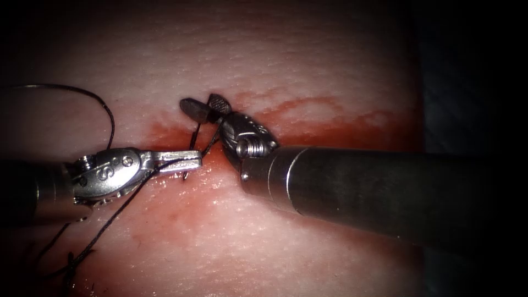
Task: Wound Closure
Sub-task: With the right hand, grasp the short suture tail, then pull the right gripper down and move the left gripper up
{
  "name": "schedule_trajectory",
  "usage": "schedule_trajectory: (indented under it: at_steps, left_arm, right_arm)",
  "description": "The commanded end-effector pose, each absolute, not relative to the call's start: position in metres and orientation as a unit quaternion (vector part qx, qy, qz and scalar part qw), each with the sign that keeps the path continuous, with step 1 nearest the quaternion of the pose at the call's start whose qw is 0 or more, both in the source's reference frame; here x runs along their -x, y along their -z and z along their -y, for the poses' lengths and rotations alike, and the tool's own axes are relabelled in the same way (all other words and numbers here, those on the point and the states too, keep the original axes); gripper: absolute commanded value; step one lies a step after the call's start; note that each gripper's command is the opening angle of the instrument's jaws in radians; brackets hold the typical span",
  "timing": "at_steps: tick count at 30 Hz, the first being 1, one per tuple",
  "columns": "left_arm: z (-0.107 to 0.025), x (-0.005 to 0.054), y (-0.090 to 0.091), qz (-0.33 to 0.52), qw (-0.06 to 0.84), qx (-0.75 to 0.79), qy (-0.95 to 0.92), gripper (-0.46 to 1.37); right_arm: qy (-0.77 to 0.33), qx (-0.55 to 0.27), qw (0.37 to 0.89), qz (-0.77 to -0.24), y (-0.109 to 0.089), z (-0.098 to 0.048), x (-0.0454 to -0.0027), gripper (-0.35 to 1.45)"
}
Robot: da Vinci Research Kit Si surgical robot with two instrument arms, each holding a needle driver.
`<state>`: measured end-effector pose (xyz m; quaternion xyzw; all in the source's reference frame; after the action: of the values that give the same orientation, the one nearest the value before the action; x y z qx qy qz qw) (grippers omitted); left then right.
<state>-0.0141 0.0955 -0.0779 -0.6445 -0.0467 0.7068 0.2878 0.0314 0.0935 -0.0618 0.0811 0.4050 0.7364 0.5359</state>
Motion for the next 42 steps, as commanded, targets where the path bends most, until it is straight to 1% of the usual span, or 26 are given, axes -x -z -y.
schedule_trajectory:
  at_steps: [1, 2, 6, 7, 8, 9, 10, 12, 17, 24, 29, 42]
  left_arm:
    - [-0.0955, 0.0141, 0.0780, 0.049, 0.286, 0.646, -0.707, -0.35]
    - [-0.0955, 0.0141, 0.0780, 0.049, 0.286, 0.646, -0.707, -0.35]
    - [-0.0954, 0.0140, 0.0780, 0.049, 0.286, 0.646, -0.707, -0.35]
    - [-0.0954, 0.0140, 0.0780, 0.049, 0.286, 0.646, -0.707, -0.35]
    - [-0.0954, 0.0140, 0.0780, 0.049, 0.286, 0.646, -0.707, -0.35]
    - [-0.0954, 0.0140, 0.0780, 0.049, 0.286, 0.646, -0.707, -0.35]
    - [-0.0954, 0.0140, 0.0780, 0.049, 0.286, 0.646, -0.707, -0.35]
    - [-0.0954, 0.0140, 0.0780, 0.049, 0.286, 0.646, -0.707, -0.35]
    - [-0.0955, 0.0139, 0.0780, 0.050, 0.285, 0.646, -0.707, -0.35]
    - [-0.0956, 0.0136, 0.0779, 0.052, 0.283, 0.647, -0.706, -0.35]
    - [-0.0964, 0.0131, 0.0774, 0.037, 0.297, 0.633, -0.714, -0.35]
    - [-0.0995, 0.0090, 0.0762, 0.015, 0.334, 0.604, -0.723, -0.35]
  right_arm:
    - [-0.733, -0.080, 0.540, -0.406, 0.0618, -0.0935, -0.0316, 0.12]
    - [-0.732, -0.082, 0.540, -0.406, 0.0618, -0.0936, -0.0318, 0.07]
    - [-0.725, -0.084, 0.548, -0.409, 0.0617, -0.0936, -0.0322, 0.07]
    - [-0.723, -0.083, 0.550, -0.410, 0.0616, -0.0935, -0.0324, -0.01]
    - [-0.721, -0.082, 0.552, -0.410, 0.0616, -0.0935, -0.0324, -0.03]
    - [-0.720, -0.081, 0.554, -0.410, 0.0616, -0.0935, -0.0324, -0.10]
    - [-0.712, -0.074, 0.565, -0.411, 0.0616, -0.0935, -0.0324, -0.29]
    - [-0.703, -0.072, 0.574, -0.413, 0.0616, -0.0935, -0.0324, -0.35]
    - [-0.698, -0.082, 0.577, -0.416, 0.0616, -0.0935, -0.0323, -0.35]
    - [-0.703, -0.072, 0.576, -0.411, 0.0623, -0.0933, -0.0325, -0.35]
    - [-0.699, -0.066, 0.574, -0.420, 0.0631, -0.0932, -0.0326, -0.35]
    - [-0.682, -0.062, 0.589, -0.429, 0.0658, -0.0919, -0.0325, -0.35]
